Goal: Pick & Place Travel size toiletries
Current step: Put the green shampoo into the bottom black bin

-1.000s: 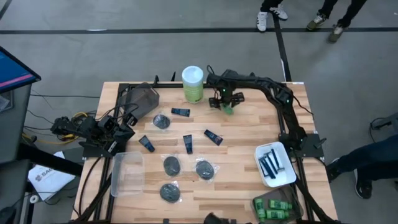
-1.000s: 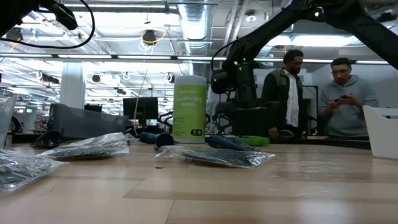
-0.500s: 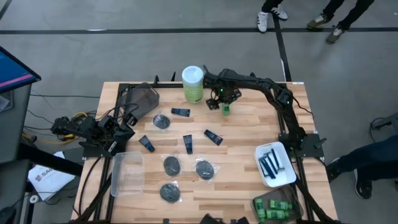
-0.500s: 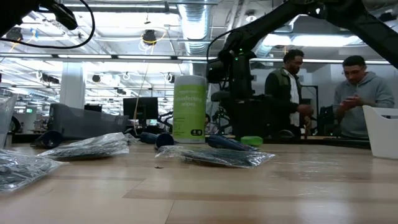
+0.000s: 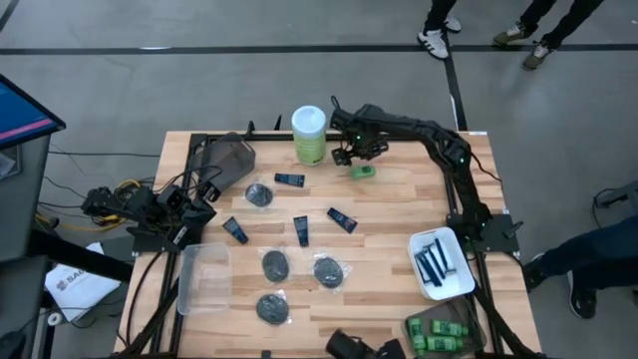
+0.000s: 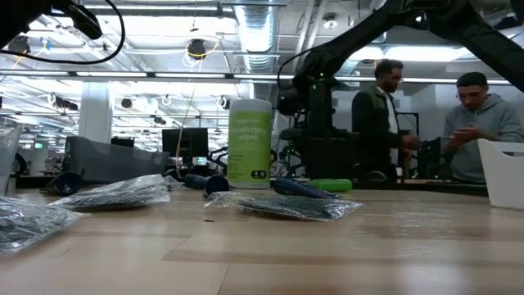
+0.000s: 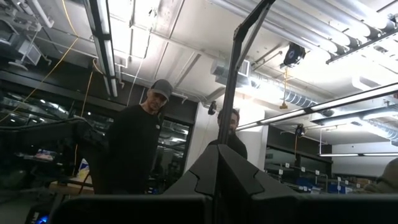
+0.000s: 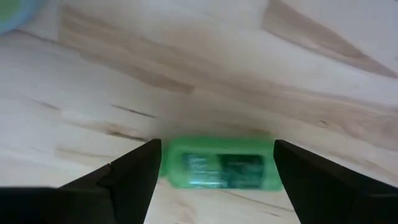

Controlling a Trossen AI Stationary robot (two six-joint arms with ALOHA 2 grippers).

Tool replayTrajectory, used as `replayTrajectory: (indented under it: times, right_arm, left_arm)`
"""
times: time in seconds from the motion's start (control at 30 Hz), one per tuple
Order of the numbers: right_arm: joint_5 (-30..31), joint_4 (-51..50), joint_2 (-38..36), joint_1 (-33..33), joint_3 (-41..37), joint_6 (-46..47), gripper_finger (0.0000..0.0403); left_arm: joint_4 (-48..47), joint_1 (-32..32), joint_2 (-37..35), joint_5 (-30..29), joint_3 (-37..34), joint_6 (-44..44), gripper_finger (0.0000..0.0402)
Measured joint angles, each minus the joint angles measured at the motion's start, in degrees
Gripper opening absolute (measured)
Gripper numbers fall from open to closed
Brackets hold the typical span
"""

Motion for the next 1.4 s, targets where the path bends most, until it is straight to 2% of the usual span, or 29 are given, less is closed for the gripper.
replayTrajectory:
  times: [0.57, 0.7, 0.8, 0.93, 1.0, 1.13, 1.4]
  right_arm:
    - [-0.43, 0.67, 0.0, 1.16, -3.72, 6.52, 0.0304]
    - [-2.68, 1.61, -0.09, 1.12, -5.31, 7.23, 0.0295]
    - [-6.33, 3.07, -0.02, 1.08, -7.53, 7.5, 0.028]
    - [-6.48, 3.69, -0.01, 1.6, -9.73, 7.56, 0.0251]
    - [-6.48, 3.93, -0.09, 1.91, -10.29, 8.02, 0.0223]
    - [-6.57, 4.35, -0.18, 2.48, -10.49, 8.15, 0.0136]
    - [-6.14, 4.75, -0.37, 3.71, -10.52, 7.83, 0.0131]
  left_arm:
    - [0.02, 0.01, 0.02, 0.0, 0.0, -0.02, 0.0003]
    - [0.0, 0.0, 0.0, -0.02, 0.0, -0.02, 0.0003]
    - [0.0, 0.01, 0.01, 0.0, 0.0, -0.02, 0.0003]
    - [0.01, 0.02, 0.02, 0.0, 0.0, -0.02, 0.0003]
    - [0.02, 0.02, 0.0, 0.0, 0.0, -0.02, 0.0003]
    - [0.01, 0.0, 0.01, 0.0, 0.0, -0.02, 0.0003]
    - [0.02, 0.02, 0.01, 0.0, 0.0, -0.02, 0.0003]
